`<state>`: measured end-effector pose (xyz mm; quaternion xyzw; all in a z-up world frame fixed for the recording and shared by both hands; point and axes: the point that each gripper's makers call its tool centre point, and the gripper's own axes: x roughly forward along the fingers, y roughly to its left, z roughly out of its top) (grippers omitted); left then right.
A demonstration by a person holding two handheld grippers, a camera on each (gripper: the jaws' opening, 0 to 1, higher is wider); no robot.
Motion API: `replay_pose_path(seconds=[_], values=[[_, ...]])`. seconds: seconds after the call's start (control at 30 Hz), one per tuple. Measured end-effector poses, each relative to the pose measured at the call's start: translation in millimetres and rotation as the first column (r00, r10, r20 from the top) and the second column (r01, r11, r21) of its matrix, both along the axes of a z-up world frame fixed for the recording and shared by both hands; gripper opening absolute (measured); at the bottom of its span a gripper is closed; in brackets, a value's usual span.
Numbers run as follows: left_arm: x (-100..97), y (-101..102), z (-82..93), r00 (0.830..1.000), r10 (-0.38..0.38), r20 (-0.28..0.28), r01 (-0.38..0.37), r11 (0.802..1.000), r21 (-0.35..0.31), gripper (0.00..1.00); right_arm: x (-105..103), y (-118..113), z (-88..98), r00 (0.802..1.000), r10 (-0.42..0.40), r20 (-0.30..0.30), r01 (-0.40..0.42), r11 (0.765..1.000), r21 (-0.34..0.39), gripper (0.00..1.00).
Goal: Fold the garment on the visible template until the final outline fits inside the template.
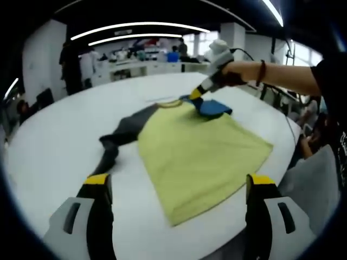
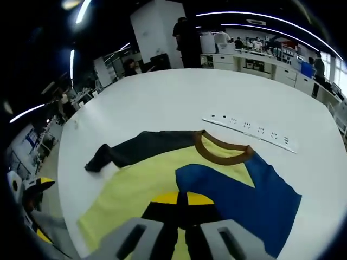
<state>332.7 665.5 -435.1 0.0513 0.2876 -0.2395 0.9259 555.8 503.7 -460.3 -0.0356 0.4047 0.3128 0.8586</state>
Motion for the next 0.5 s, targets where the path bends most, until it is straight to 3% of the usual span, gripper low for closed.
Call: replay_pose_path(seconds=[0.5], values=[[-0.9, 0.5, -3.7, 1.0, 0.002, -0.005, -0.002, 1.0, -0.01, 0.99, -2.9, 32.2, 0.8, 1.0, 0.03, -0.008, -0.03, 0.999, 0.018, 0.0]])
